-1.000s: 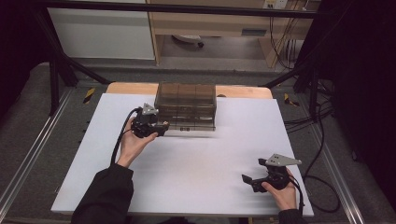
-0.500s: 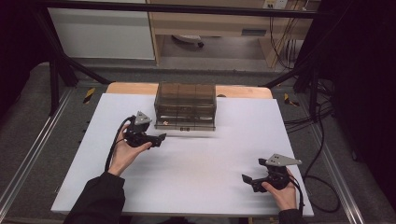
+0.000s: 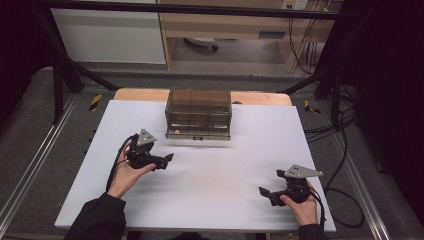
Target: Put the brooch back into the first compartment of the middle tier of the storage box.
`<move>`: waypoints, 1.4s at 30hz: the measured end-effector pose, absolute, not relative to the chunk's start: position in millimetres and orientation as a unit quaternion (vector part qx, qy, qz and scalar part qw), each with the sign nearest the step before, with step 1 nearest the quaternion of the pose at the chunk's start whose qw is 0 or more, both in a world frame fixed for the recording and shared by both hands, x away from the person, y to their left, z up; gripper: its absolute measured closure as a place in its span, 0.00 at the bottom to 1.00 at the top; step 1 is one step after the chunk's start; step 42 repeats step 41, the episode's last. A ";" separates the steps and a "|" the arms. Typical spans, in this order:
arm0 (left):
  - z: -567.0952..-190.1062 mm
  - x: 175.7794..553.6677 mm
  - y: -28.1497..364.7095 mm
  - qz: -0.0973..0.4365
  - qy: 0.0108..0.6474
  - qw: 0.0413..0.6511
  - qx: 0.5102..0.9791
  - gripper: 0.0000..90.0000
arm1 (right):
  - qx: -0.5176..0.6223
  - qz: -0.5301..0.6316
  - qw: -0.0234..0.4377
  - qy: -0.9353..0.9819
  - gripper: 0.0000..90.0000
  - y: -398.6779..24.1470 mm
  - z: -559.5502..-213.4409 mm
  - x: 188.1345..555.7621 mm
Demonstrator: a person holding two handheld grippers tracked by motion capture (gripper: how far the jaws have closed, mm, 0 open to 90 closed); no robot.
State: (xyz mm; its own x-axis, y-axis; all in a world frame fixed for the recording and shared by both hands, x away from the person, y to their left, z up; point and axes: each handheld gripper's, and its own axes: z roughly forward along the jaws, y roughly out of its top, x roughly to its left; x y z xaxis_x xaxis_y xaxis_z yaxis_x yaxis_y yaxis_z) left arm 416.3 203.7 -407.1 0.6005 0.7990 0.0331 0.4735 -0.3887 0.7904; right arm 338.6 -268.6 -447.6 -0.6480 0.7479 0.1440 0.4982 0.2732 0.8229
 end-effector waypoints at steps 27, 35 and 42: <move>-435.5 369.5 245.2 0.209 0.382 0.387 0.813 0.02 | 0.397 0.452 0.138 0.786 0.01 -268.8 -447.5 338.4; -440.5 361.5 253.9 0.209 0.386 0.388 0.810 0.01 | 0.398 0.450 0.136 0.787 0.01 -268.0 -447.7 338.2; -443.1 359.8 255.7 0.208 0.387 0.385 0.812 0.01 | 0.398 0.451 0.135 0.788 0.01 -267.9 -447.7 338.2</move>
